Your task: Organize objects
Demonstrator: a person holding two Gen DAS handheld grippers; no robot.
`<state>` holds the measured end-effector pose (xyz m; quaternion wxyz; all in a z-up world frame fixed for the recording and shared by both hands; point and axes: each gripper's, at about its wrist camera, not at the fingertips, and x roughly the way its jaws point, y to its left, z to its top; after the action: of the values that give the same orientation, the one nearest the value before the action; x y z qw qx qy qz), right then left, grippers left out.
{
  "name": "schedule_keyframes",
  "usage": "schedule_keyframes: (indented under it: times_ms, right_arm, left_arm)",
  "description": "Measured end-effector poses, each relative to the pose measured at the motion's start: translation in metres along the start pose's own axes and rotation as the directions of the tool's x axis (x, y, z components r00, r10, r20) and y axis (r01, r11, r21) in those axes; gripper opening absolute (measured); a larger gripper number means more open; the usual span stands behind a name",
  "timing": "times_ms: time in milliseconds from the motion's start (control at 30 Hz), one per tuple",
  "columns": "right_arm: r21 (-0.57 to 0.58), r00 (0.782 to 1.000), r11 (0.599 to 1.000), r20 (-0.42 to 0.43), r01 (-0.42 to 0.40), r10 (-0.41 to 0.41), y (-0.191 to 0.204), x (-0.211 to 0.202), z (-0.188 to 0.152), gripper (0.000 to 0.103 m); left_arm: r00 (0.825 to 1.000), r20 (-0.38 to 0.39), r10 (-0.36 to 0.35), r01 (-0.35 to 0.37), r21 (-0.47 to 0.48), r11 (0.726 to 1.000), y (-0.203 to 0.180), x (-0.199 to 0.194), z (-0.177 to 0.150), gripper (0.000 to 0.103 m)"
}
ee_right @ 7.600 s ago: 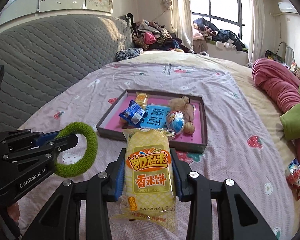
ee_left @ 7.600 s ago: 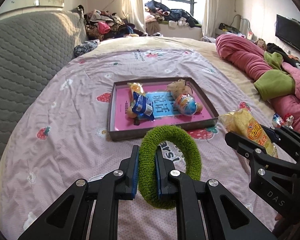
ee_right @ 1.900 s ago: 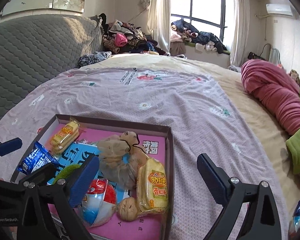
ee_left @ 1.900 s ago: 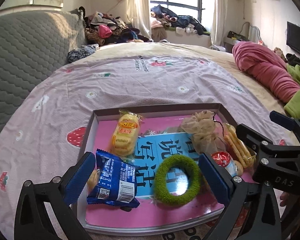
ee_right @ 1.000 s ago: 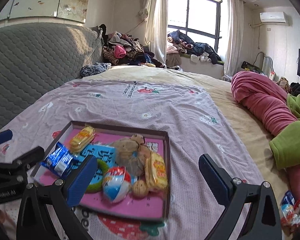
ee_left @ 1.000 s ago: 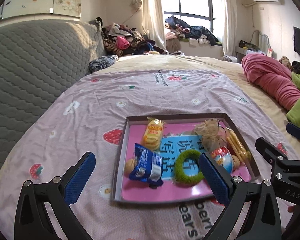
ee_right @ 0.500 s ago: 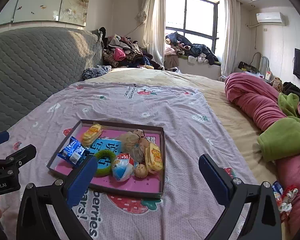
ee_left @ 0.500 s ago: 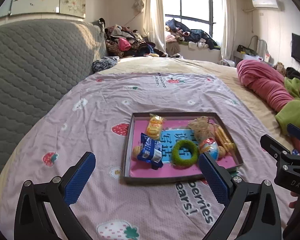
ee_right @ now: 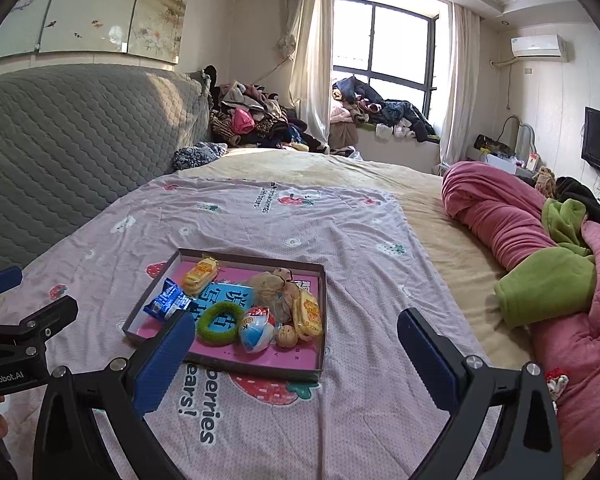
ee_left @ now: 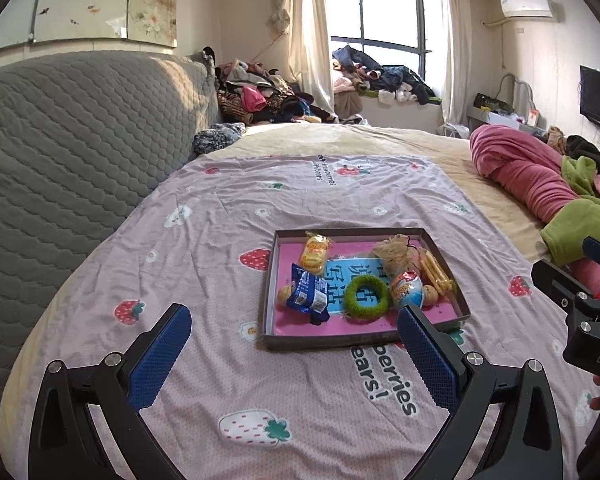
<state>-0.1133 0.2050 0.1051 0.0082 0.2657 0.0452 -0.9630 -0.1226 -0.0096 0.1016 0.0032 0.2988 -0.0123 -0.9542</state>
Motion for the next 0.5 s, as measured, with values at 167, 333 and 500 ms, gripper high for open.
schedule_keyframes:
  times_ms: [167,333,500]
  right_arm:
    - [-0.002,1.0,1.0,-0.003,-0.001,0.001,0.0,-0.011,-0.008,0.102]
    - [0.005,1.0,1.0,-0.019,-0.005,0.005,0.0,-0.018,-0.023,0.102]
    - [0.01,1.0,1.0,-0.027,-0.012,0.012,0.0,-0.023,-0.039,0.102]
  left_arm:
    - [1.0,0.006,-0.001,0.001,0.002,1.0,0.001,-0.013,-0.007,0.103]
    - [1.0,-0.002,0.0,0.0,0.005,1.0,0.0,-0.02,-0.018,0.103]
    - [1.0,-0.011,0.005,-0.004,0.01,1.0,-0.002,-0.024,-0.028,0.103]
